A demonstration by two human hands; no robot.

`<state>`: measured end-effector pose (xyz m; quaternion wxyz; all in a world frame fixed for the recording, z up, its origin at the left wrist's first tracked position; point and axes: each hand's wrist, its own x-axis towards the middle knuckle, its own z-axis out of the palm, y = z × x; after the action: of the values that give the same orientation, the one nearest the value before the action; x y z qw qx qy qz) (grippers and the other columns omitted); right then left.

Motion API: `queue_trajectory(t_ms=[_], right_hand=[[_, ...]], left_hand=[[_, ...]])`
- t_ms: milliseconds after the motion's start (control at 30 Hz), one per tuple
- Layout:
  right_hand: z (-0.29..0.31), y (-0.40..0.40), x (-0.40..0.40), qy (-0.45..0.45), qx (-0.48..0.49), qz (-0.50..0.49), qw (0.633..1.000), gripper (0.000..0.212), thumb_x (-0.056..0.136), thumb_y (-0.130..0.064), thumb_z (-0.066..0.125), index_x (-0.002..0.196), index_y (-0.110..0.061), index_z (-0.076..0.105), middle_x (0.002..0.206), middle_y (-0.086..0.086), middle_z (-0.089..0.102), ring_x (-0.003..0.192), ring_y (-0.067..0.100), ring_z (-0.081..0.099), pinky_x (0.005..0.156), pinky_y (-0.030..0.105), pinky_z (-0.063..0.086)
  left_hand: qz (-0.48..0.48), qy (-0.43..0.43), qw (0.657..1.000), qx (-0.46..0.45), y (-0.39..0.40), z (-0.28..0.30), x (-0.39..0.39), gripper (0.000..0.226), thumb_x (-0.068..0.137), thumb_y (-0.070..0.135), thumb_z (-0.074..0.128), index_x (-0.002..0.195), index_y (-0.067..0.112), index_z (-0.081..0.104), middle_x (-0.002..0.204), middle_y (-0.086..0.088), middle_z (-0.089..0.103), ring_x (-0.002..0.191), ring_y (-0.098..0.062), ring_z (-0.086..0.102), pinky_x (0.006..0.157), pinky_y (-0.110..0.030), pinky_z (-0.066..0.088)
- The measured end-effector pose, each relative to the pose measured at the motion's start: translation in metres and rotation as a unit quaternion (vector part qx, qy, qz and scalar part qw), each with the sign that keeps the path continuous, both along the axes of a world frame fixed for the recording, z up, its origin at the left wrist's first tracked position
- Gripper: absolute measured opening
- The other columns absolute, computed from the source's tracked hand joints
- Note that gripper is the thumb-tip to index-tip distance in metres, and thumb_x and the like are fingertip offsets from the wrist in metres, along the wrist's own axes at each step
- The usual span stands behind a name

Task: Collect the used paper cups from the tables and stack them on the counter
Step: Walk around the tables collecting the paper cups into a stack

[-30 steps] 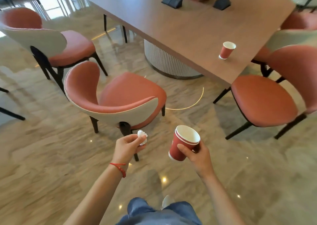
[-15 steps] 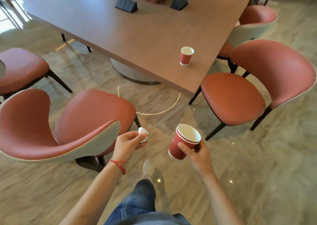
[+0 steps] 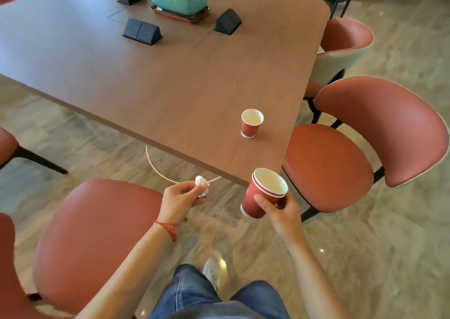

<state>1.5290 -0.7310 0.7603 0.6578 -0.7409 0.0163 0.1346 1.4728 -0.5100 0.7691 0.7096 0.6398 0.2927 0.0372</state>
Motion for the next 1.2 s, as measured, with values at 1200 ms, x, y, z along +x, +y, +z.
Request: queue_trajectory(t_ms=[1200], right_hand=[[-0.012, 0.082, 0.281, -0.056, -0.006, 0.046, 0.997, 0.058, 0.055, -0.033, 0.082, 0.105, -0.039, 0.052, 0.103, -0.015, 0.064, 0.096, 0.002, 0.063, 0.081, 0.017, 0.05]], left_hand=[[0.119, 0.046, 0.991, -0.045, 0.034, -0.001, 0.224, 0.017, 0.078, 0.013, 0.07, 0.061, 0.014, 0.073, 0.067, -0.003, 0.067, 0.063, -0.01, 0.066, 0.063, -0.02, 0.056]])
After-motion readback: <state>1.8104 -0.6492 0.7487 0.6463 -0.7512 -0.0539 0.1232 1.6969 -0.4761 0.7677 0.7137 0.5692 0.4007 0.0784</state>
